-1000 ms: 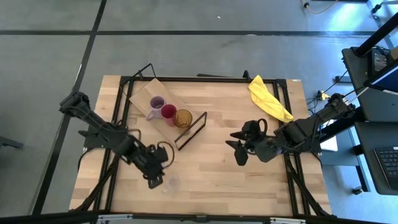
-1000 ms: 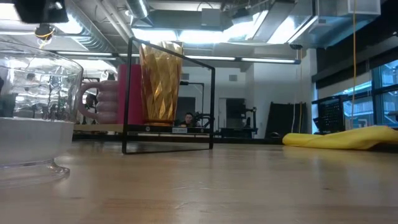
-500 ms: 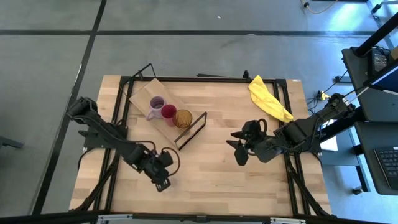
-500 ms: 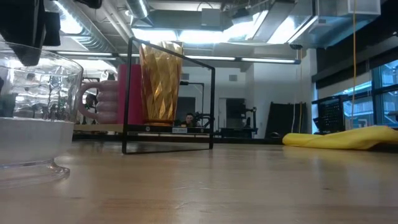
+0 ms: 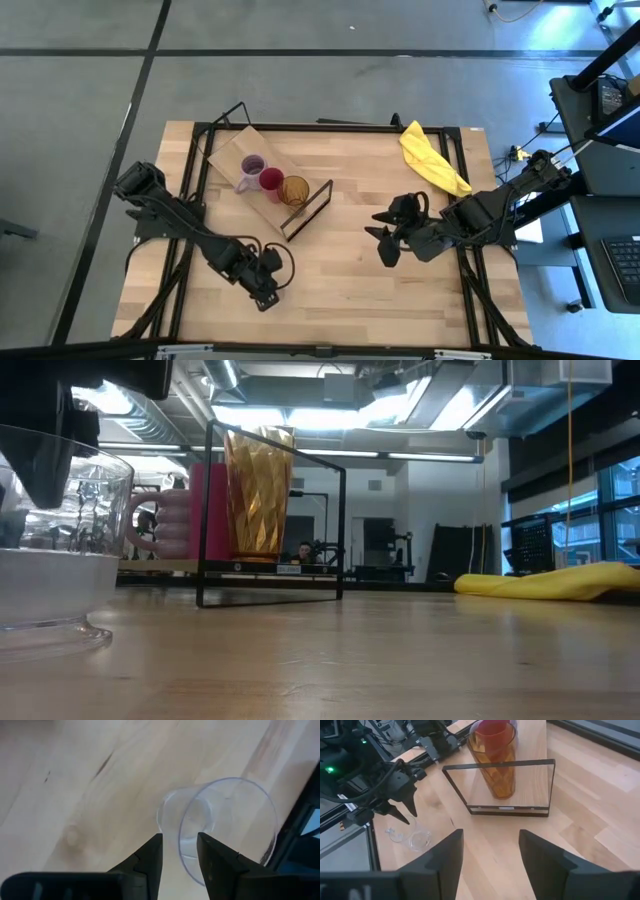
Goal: Stack small to large cups/mugs on shelf
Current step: Put the transparent cup on the shelf
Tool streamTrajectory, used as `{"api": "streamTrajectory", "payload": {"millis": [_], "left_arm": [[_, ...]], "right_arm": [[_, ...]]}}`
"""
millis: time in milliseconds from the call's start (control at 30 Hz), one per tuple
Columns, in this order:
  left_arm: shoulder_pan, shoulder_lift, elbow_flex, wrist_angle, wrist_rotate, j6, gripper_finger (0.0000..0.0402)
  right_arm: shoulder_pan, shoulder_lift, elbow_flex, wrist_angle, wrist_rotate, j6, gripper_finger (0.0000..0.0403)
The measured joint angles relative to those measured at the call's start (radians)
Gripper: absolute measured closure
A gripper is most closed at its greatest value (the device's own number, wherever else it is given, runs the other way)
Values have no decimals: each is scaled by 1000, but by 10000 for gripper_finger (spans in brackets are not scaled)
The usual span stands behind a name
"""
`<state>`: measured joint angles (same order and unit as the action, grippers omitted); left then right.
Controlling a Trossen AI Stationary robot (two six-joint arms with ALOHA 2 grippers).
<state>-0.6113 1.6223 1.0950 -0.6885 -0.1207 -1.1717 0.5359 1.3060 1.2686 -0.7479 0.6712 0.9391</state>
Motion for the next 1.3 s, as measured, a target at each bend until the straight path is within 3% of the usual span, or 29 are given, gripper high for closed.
{"api": "streamTrajectory", "payload": {"millis": [333, 700, 833, 1067, 1300], "left_arm": [[0, 23, 0, -7, -4, 3, 295], [8, 22, 0, -77, -26, 9, 392], [28, 10, 0, -101, 8, 33, 398], [84, -168, 0, -220, 41, 56, 400], [164, -436, 0, -556, 23, 25, 401]], "right_arm": [[0, 0, 0, -44, -1, 1, 209], [-2, 0, 0, -73, -20, 30, 221], [-2, 0, 0, -85, -19, 52, 231], [-2, 0, 0, -88, -13, 52, 237], [-2, 0, 0, -88, -10, 55, 238]]}}
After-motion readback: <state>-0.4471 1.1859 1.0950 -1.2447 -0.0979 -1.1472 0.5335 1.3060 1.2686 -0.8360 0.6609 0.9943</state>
